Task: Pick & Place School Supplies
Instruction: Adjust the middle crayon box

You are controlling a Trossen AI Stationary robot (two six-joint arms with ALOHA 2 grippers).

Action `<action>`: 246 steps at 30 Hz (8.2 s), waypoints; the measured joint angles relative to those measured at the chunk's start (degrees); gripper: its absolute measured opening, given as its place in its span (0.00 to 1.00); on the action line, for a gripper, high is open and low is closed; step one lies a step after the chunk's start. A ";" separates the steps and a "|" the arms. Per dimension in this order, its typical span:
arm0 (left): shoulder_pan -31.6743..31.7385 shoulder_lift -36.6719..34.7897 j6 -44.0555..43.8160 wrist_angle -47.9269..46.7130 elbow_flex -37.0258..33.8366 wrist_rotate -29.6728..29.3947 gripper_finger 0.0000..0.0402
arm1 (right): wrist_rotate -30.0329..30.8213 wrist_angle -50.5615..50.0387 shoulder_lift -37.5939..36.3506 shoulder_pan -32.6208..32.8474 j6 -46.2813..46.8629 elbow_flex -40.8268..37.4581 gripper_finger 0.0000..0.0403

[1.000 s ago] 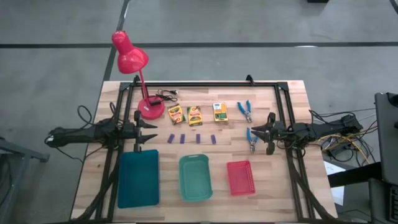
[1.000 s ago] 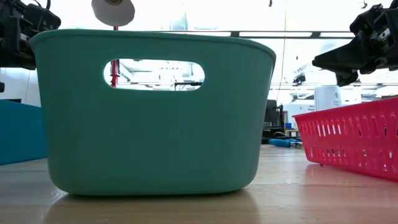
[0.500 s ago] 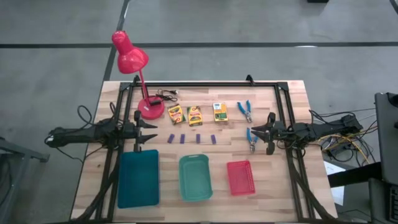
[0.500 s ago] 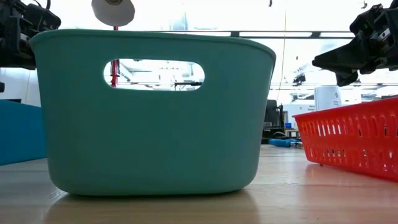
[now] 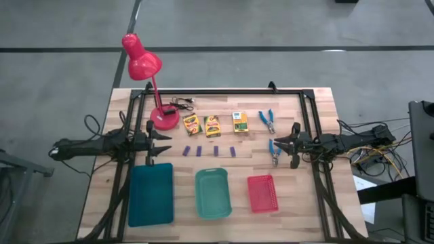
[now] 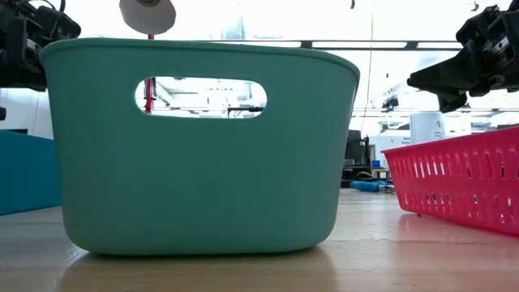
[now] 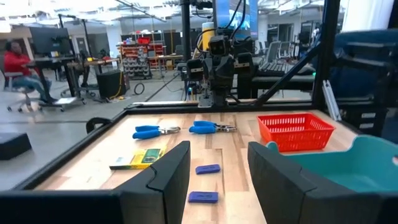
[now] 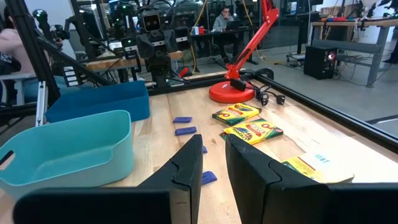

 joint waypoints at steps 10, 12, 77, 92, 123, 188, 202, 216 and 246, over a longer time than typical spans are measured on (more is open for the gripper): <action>-0.02 -0.01 -10.25 0.54 0.00 0.16 0.42 | 0.01 0.00 -0.02 0.01 0.01 0.00 0.17; 0.00 -0.01 -12.92 0.12 0.00 0.16 0.42 | 0.02 0.00 -0.01 0.01 0.02 0.01 0.17; 0.07 19.28 -29.75 -9.33 14.64 -5.42 0.42 | 0.00 0.00 -0.02 0.01 0.02 0.02 0.17; 0.07 37.81 -31.67 -14.41 26.62 -7.19 0.42 | 0.02 0.00 -0.02 0.01 0.01 0.02 0.17; 0.37 51.74 -51.30 -14.05 33.31 -29.04 0.42 | 0.02 0.00 0.00 0.02 0.01 0.01 0.17; 11.70 58.46 -56.36 -27.42 40.35 -12.32 0.42 | 16.56 17.98 -0.04 -0.17 20.61 0.02 0.17; 15.48 57.48 -63.35 -28.32 40.35 -1.50 0.42 | 10.81 15.44 5.78 -0.09 46.84 0.02 0.17; 19.08 57.48 -61.50 -30.61 40.33 -0.73 0.42 | 10.18 15.92 26.52 -2.81 29.66 20.26 0.17; 22.19 57.51 -62.58 -22.27 29.88 2.51 0.42 | -50.76 17.52 84.14 -37.18 31.58 53.56 0.17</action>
